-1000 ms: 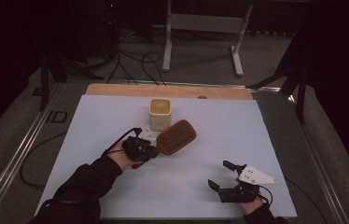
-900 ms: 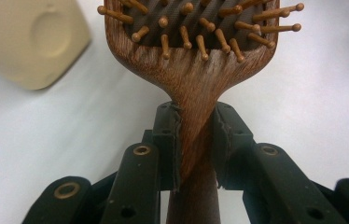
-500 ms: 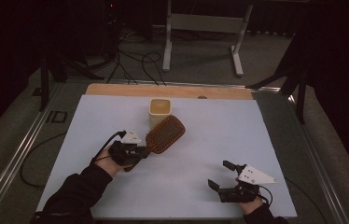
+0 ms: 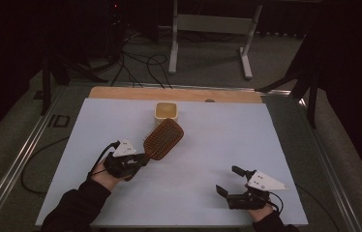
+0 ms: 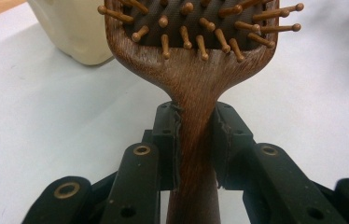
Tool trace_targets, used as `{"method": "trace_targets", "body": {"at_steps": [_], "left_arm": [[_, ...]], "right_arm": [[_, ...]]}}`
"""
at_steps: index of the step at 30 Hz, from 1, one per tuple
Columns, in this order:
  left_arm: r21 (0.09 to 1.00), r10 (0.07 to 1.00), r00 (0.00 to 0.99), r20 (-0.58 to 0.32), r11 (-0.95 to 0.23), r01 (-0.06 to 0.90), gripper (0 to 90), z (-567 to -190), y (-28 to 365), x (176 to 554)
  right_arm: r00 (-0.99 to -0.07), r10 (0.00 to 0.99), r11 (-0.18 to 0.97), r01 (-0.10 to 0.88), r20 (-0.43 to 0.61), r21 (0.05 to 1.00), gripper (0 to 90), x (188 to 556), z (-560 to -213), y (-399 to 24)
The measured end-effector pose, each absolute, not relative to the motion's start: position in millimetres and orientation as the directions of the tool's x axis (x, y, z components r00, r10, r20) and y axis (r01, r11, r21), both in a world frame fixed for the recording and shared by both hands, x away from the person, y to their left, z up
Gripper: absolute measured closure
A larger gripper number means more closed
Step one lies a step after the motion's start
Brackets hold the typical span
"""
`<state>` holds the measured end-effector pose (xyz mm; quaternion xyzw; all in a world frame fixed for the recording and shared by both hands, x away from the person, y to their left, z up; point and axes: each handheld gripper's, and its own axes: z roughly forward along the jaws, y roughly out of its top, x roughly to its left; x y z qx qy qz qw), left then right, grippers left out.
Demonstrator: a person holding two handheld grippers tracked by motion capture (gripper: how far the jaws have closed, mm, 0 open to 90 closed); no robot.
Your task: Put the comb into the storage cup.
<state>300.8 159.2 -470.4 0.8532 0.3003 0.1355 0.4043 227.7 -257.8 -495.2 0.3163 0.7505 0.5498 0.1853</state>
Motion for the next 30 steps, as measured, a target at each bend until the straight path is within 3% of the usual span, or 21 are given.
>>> {"method": "trace_targets", "body": {"at_steps": [14, 30], "left_arm": [[0.827, 0.632, 0.775, -0.019, -0.425, 0.367, 74.0, -481.1, 163.6, 282.4], [0.833, 0.636, 0.772, -0.017, -0.418, 0.363, 74.0, -484.6, 161.9, 279.6]], "right_arm": [[-0.741, 0.668, 0.204, 0.269, 0.068, 0.941, 9.0, 227.3, -488.3, -252.3], [-0.704, 0.708, 0.192, 0.269, 0.057, 0.944, 9.0, 231.8, -432.0, -241.6]]}}
